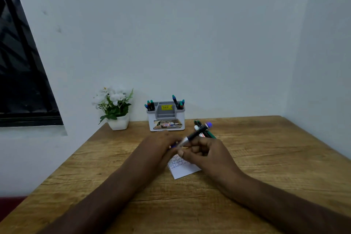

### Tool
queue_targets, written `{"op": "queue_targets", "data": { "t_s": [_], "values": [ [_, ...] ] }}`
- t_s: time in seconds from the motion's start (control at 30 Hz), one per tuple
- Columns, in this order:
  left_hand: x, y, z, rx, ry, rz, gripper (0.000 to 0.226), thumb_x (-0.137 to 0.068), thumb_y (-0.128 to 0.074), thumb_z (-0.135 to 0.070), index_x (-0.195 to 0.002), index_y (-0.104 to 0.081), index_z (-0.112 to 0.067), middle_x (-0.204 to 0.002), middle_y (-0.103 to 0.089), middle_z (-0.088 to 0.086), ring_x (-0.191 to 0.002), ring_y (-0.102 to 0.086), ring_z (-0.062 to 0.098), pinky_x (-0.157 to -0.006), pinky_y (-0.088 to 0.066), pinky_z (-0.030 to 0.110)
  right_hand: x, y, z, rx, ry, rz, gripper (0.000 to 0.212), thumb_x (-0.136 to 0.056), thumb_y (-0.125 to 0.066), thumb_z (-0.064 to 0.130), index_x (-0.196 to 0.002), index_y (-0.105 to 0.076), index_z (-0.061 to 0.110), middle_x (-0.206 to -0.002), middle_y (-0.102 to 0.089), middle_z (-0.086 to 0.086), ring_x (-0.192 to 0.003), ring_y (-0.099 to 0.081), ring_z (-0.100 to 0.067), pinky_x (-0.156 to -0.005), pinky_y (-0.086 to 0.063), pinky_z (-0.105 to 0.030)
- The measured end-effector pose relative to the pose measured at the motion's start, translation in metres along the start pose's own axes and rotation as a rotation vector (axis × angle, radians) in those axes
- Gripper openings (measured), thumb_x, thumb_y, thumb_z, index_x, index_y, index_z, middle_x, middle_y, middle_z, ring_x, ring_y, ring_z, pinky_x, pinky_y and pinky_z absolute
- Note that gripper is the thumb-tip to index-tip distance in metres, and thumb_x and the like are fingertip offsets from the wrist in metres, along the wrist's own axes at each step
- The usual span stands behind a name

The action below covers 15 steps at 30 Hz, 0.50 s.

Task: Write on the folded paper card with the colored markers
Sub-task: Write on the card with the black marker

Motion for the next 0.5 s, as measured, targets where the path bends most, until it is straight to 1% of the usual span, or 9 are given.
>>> {"op": "queue_targets", "data": {
  "t_s": [0.03, 0.1, 0.17, 0.23, 0.3, 0.4, 0.43, 0.5],
  "values": [
    [0.0, 0.004, 0.006, 0.05, 0.044, -0.038, 0.028, -0.102, -0.061, -0.037, -0.129, -0.064, -0.031, -0.1, -0.062, -0.021, -0.087, -0.059, -0.003, -0.07, -0.039, 0.012, 0.0, -0.002, -0.001, 0.015, -0.006, 0.022, 0.025, -0.084, -0.089, 0.028, -0.106, -0.078, 0.023, -0.085, -0.082, 0.007, -0.08, -0.077, -0.003, -0.068, -0.055, -0.014],
    [0.001, 0.013, 0.021, 0.163, 0.157, -0.119, 0.023, -0.1, -0.068, -0.026, -0.122, -0.061, -0.027, -0.095, -0.062, -0.022, -0.09, -0.062, -0.005, -0.068, -0.047, 0.009, -0.002, -0.003, -0.002, 0.045, -0.018, 0.032, 0.026, -0.085, -0.088, 0.024, -0.108, -0.076, 0.024, -0.086, -0.082, 0.006, -0.079, -0.076, -0.002, -0.066, -0.053, -0.011],
    [0.005, 0.018, 0.035, 0.226, 0.267, -0.152, 0.018, -0.098, -0.071, -0.022, -0.11, -0.059, -0.025, -0.093, -0.063, -0.017, -0.09, -0.064, -0.008, -0.067, -0.05, 0.008, -0.004, -0.002, -0.003, 0.048, -0.025, 0.023, 0.02, -0.086, -0.087, 0.022, -0.104, -0.077, 0.023, -0.086, -0.082, 0.004, -0.08, -0.076, -0.003, -0.067, -0.054, -0.011],
    [0.01, 0.02, 0.049, 0.231, 0.353, -0.161, 0.016, -0.096, -0.074, -0.023, -0.102, -0.06, -0.025, -0.089, -0.067, -0.011, -0.083, -0.067, 0.0, -0.066, -0.052, 0.012, -0.004, -0.002, -0.004, 0.032, -0.027, 0.025, 0.016, -0.087, -0.086, 0.021, -0.101, -0.078, 0.023, -0.087, -0.081, 0.004, -0.081, -0.075, -0.004, -0.07, -0.056, -0.013],
    [0.014, 0.019, 0.059, 0.225, 0.394, -0.163, 0.019, -0.093, -0.077, -0.026, -0.105, -0.063, -0.026, -0.086, -0.069, -0.008, -0.081, -0.068, 0.005, -0.068, -0.055, 0.016, -0.004, -0.003, -0.005, 0.037, -0.027, 0.037, 0.014, -0.088, -0.085, 0.021, -0.1, -0.078, 0.023, -0.087, -0.081, 0.005, -0.081, -0.075, -0.003, -0.07, -0.056, -0.013],
    [0.018, 0.019, 0.065, 0.289, 0.411, -0.174, 0.034, -0.091, -0.08, -0.025, -0.119, -0.062, -0.031, -0.079, -0.072, -0.005, -0.08, -0.068, 0.003, -0.066, -0.052, 0.01, -0.004, -0.006, -0.006, 0.044, -0.03, 0.05, 0.013, -0.088, -0.085, 0.02, -0.099, -0.079, 0.024, -0.087, -0.08, 0.006, -0.083, -0.074, -0.002, -0.072, -0.057, -0.013],
    [0.018, 0.019, 0.066, 0.3, 0.419, -0.184, 0.035, -0.09, -0.08, -0.025, -0.12, -0.062, -0.032, -0.079, -0.072, -0.005, -0.079, -0.069, 0.003, -0.065, -0.051, 0.009, -0.004, -0.006, -0.006, 0.051, -0.03, 0.05, 0.013, -0.088, -0.085, 0.021, -0.098, -0.079, 0.024, -0.087, -0.08, 0.006, -0.085, -0.074, -0.003, -0.073, -0.058, -0.014],
    [0.017, 0.021, 0.066, 0.298, 0.436, -0.216, 0.025, -0.092, -0.08, -0.029, -0.112, -0.065, -0.03, -0.08, -0.073, -0.006, -0.077, -0.069, 0.003, -0.063, -0.052, 0.01, -0.004, -0.006, -0.006, 0.057, -0.033, 0.052, 0.012, -0.088, -0.085, 0.021, -0.098, -0.079, 0.025, -0.088, -0.08, 0.006, -0.087, -0.075, -0.004, -0.074, -0.059, -0.014]
  ]
}}
Point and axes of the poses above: each hand's wrist, its own x-axis away from the middle knuckle, its own y-axis out of the back of the hand, z = x × y, the point moved 8 cm from there along -x, towards the middle knuckle
